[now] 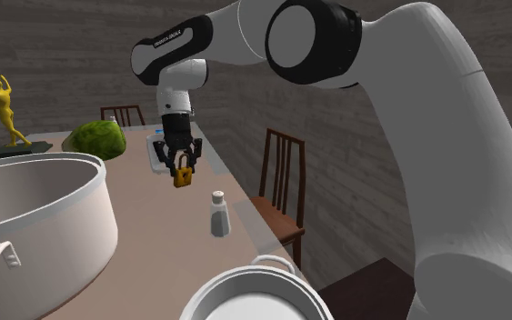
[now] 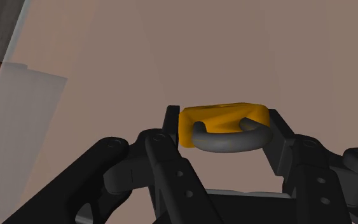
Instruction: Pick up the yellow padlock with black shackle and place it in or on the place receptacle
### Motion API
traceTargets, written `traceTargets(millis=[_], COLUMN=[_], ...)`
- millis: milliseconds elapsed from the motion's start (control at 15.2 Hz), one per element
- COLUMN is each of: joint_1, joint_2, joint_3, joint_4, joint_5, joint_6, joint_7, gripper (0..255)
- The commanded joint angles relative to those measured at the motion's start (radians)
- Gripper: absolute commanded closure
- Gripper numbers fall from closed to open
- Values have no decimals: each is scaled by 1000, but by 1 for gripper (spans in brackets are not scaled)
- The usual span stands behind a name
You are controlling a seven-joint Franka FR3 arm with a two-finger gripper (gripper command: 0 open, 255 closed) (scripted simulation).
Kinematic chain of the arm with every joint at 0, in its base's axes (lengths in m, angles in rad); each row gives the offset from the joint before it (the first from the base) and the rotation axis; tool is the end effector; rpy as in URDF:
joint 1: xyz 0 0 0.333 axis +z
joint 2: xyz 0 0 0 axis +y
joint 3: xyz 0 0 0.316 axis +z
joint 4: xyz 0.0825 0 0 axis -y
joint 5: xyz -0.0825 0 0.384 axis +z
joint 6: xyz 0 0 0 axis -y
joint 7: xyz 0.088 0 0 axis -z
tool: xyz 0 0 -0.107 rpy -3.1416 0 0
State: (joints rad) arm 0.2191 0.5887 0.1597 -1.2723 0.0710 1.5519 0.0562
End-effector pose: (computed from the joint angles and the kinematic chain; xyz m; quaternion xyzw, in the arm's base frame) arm 0.6437 0.2390 0.3952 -0.9743 -0.1473 0.1638 0.0465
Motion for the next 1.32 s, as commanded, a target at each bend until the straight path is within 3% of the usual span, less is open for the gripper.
traceTargets(millis=[0,726,924,1254], joint_1=[0,4,-3,-3], joint_2=[-4,1,-164,-384], joint_3=[1,4,13,29], joint_4=[19,167,-93,-408], joint_5=[1,1,24,62], joint_6=[-24,-165,-68,33], joint_7=[3,19,22,28], gripper=[255,255,255,255])
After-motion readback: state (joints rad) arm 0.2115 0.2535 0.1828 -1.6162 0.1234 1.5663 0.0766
